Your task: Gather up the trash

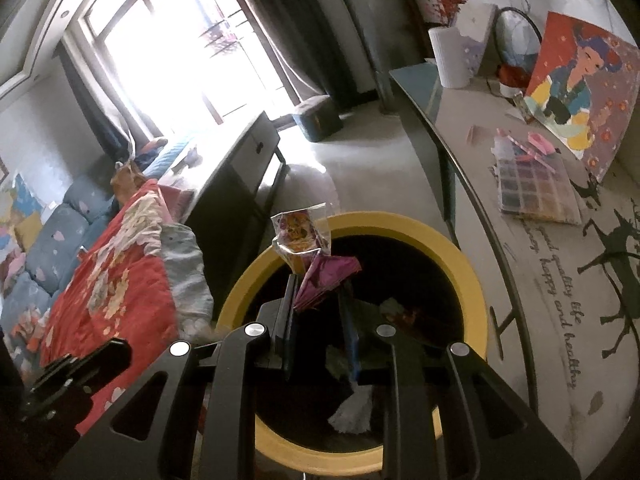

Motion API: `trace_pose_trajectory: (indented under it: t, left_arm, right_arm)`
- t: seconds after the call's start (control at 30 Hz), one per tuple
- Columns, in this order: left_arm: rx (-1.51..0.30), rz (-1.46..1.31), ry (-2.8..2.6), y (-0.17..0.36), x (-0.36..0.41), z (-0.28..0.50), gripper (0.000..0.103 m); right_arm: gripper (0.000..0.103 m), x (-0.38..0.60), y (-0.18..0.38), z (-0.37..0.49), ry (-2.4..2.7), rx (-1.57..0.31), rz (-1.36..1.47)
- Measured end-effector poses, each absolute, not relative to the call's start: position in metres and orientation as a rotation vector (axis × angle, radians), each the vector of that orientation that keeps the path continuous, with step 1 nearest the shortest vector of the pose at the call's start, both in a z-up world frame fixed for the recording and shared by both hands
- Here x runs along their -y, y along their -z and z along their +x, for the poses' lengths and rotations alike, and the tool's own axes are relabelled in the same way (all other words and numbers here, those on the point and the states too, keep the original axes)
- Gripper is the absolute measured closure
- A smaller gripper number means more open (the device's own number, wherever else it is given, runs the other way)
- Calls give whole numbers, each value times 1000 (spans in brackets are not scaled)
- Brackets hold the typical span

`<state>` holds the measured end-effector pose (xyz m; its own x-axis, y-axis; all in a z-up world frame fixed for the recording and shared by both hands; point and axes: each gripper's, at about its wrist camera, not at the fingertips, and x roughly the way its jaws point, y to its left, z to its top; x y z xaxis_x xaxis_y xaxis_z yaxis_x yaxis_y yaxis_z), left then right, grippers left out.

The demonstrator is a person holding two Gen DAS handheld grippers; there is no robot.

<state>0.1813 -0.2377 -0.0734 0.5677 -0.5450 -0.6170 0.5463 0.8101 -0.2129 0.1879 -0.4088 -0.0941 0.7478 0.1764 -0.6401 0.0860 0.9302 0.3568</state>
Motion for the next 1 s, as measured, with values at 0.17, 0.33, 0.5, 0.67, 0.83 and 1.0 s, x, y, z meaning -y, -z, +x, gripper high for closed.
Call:
trace_pose_trajectory:
  t: [0.17, 0.33, 0.5, 0.67, 0.83, 1.0]
  left_arm:
    - [-745, 21, 645, 82, 244, 188, 94]
    - [-751, 17, 649, 83, 243, 190, 67]
    - [-747, -3, 620, 77, 232, 190, 39]
    - [-737, -32, 570, 70, 210, 185, 22]
    - [-710, -61, 500, 58, 177, 175, 11]
    - [-664, -73, 434, 44, 143, 161, 11]
  right_arm:
    - [75, 415, 100, 187, -39, -749, 392]
    - [56, 420, 99, 179, -24, -748, 379]
    - [41, 414, 91, 164, -21, -729, 355]
    - [20, 398, 78, 143, -10, -691, 316]
    - [9, 374, 69, 127, -30, -669, 293]
    - [7, 341, 53, 115, -62, -605, 252]
